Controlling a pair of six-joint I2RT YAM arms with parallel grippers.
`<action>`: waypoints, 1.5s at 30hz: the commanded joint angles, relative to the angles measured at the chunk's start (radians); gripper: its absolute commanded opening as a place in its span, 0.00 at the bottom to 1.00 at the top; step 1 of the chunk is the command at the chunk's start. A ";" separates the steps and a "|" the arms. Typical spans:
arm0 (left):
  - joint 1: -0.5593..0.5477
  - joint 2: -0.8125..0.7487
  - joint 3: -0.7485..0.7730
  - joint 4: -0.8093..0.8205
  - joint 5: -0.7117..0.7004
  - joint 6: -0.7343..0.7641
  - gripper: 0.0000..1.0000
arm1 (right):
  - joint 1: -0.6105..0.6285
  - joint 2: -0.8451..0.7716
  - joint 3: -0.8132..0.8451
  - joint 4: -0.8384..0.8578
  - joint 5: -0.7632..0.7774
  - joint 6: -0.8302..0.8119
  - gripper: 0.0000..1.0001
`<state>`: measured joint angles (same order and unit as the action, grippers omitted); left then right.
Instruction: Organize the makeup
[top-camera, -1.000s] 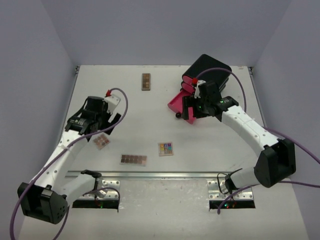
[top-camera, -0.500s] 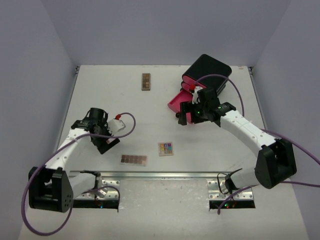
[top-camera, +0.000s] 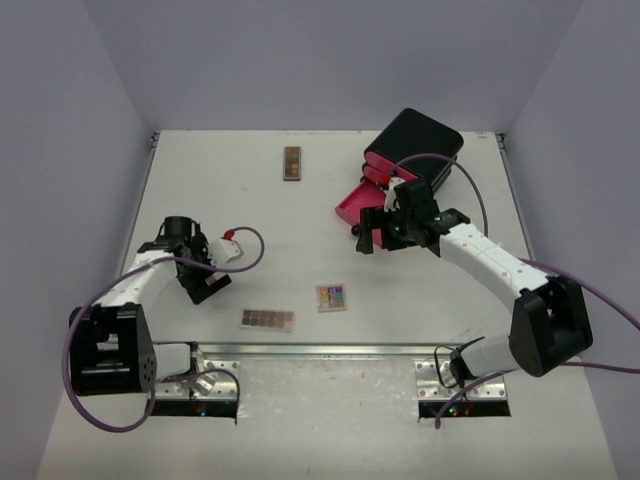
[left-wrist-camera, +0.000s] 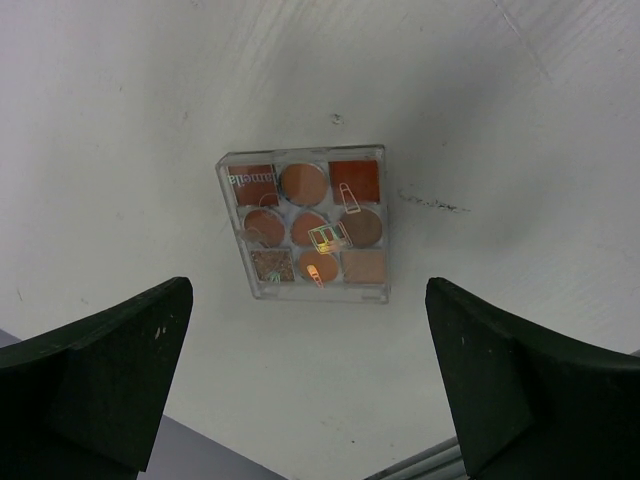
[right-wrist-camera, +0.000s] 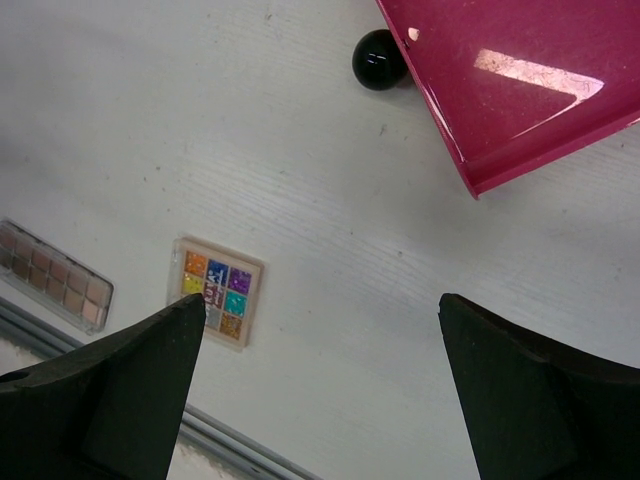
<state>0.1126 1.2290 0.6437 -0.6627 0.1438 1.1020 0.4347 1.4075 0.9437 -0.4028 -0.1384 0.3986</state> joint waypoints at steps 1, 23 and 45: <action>0.022 0.079 0.008 0.084 0.052 0.071 1.00 | 0.006 -0.014 -0.003 0.019 0.027 0.009 0.99; 0.052 0.305 0.101 0.023 0.176 0.062 0.48 | 0.006 -0.030 0.007 -0.007 0.096 -0.006 0.99; -0.411 0.347 0.645 0.132 0.074 -0.641 0.19 | -0.179 -0.141 0.027 -0.028 0.194 0.098 0.99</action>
<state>-0.1453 1.5112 1.1126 -0.5641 0.2535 0.6241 0.3647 1.3189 0.9490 -0.4278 0.0093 0.4292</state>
